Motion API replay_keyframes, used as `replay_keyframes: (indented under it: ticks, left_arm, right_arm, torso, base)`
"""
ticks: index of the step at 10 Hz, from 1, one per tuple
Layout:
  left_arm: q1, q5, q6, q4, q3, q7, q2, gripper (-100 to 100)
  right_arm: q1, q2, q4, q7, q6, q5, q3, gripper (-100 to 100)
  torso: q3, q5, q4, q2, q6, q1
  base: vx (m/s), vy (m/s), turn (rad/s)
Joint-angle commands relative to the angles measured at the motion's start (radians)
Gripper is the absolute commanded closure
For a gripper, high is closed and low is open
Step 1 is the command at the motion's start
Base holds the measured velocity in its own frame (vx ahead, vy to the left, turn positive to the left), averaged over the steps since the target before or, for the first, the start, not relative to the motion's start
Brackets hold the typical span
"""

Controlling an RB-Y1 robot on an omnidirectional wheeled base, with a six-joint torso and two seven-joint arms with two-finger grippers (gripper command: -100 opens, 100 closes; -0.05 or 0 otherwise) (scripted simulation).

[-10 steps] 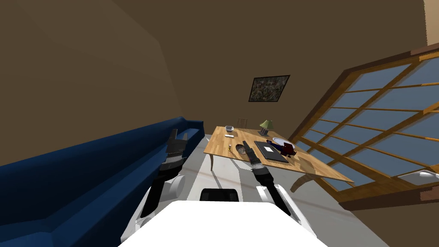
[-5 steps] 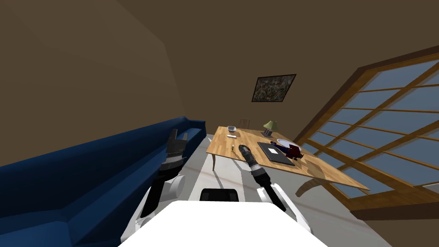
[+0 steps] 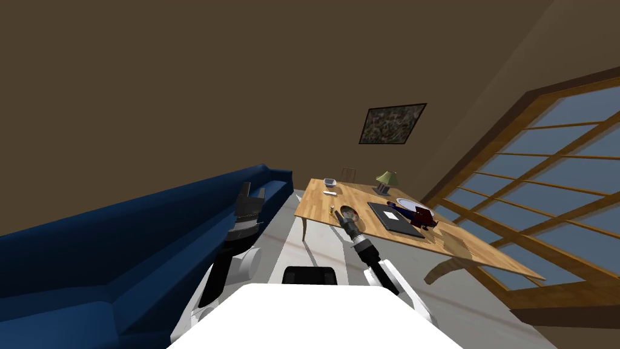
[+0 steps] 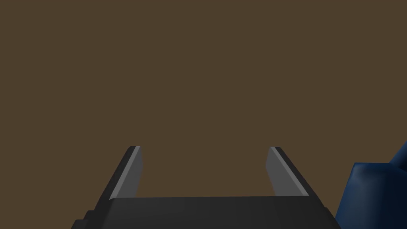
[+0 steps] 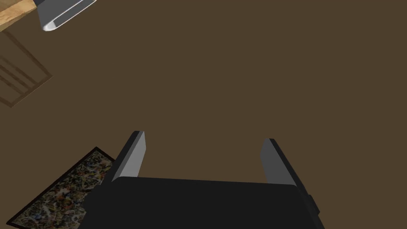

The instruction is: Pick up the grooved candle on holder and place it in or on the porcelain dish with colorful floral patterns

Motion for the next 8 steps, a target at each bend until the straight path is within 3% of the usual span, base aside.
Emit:
replay_keyframes:
  ticks: [1, 4, 8]
  left_arm:
    - [0.0, 0.0, 0.0, 0.0, 0.0, 0.0, 0.0, 0]
    - [0.0, 0.0, 0.0, 0.0, 0.0, 0.0, 0.0, 0]
    - [0.0, 0.0, 0.0, 0.0, 0.0, 0.0, 0.0, 0]
  right_arm:
    - [-0.017, -0.032, 0.05, 0.022, 0.014, 0.028, 0.013, -100]
    - [-0.032, -0.057, 0.104, 0.043, 0.021, 0.053, 0.025, -100]
    - [-0.081, -0.13, 0.235, 0.107, 0.047, 0.124, 0.059, -100]
  torso:
    - [0.0, 0.0, 0.0, 0.0, 0.0, 0.0]
    - [0.0, 0.0, 0.0, 0.0, 0.0, 0.0]
    - [0.0, 0.0, 0.0, 0.0, 0.0, 0.001]
  base:
    - [0.004, 0.048, 0.079]
    - [0.007, 0.04, 0.05]
    - [0.012, 0.054, 0.079]
